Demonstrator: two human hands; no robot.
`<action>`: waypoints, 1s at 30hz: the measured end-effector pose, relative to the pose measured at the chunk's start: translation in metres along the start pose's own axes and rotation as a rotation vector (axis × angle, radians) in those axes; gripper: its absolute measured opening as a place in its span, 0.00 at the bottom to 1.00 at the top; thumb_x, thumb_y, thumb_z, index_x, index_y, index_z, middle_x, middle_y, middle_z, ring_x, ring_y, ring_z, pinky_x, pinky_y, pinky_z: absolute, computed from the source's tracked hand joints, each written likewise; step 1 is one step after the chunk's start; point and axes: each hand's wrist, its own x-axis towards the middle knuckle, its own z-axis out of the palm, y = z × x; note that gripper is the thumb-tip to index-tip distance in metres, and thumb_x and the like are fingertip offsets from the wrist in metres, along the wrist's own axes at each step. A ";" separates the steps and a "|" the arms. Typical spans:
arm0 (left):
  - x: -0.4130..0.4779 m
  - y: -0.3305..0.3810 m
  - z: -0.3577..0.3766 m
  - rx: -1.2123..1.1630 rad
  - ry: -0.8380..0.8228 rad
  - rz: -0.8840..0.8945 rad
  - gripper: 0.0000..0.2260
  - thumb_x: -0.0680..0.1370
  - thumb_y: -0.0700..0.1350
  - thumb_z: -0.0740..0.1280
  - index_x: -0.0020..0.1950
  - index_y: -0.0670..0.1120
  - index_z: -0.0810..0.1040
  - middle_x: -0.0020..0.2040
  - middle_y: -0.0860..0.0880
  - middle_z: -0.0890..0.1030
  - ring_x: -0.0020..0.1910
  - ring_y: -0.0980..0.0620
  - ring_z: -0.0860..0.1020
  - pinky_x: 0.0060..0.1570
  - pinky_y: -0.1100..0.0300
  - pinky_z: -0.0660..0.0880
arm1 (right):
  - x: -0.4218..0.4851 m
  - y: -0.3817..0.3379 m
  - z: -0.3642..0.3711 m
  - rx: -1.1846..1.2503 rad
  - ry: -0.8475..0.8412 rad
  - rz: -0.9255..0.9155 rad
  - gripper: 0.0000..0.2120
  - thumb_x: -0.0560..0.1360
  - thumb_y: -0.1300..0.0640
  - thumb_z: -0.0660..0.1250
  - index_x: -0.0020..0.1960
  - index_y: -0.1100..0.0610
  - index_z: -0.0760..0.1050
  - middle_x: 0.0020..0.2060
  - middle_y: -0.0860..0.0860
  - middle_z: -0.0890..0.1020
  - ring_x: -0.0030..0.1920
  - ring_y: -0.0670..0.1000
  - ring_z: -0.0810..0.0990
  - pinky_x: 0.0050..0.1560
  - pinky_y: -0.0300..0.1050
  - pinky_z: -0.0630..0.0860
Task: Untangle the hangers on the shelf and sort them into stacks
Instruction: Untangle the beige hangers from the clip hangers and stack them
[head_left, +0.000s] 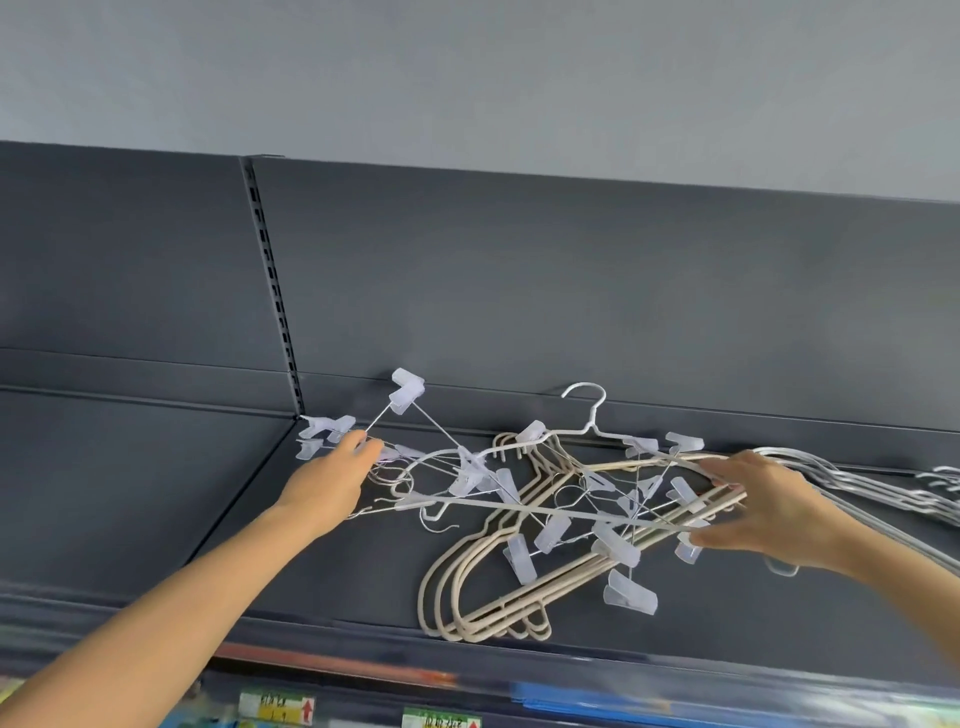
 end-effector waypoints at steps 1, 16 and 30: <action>0.000 -0.002 0.002 0.007 -0.009 -0.001 0.26 0.70 0.30 0.55 0.65 0.49 0.64 0.68 0.54 0.62 0.41 0.43 0.76 0.28 0.56 0.63 | 0.000 0.001 0.000 -0.003 -0.001 0.005 0.36 0.60 0.38 0.76 0.65 0.46 0.72 0.45 0.44 0.72 0.47 0.48 0.74 0.47 0.43 0.69; 0.006 0.057 -0.044 0.078 0.029 0.053 0.21 0.74 0.31 0.57 0.63 0.46 0.73 0.59 0.49 0.75 0.60 0.46 0.71 0.52 0.53 0.73 | -0.001 0.005 0.004 -0.148 0.039 -0.028 0.46 0.56 0.27 0.65 0.70 0.46 0.67 0.45 0.42 0.68 0.48 0.47 0.68 0.53 0.44 0.65; 0.038 0.133 -0.056 0.310 0.147 0.451 0.09 0.73 0.34 0.66 0.51 0.43 0.76 0.48 0.46 0.76 0.47 0.46 0.76 0.41 0.56 0.65 | -0.001 0.000 0.002 -0.187 0.034 -0.032 0.45 0.61 0.29 0.68 0.72 0.47 0.63 0.51 0.45 0.69 0.54 0.49 0.67 0.54 0.43 0.62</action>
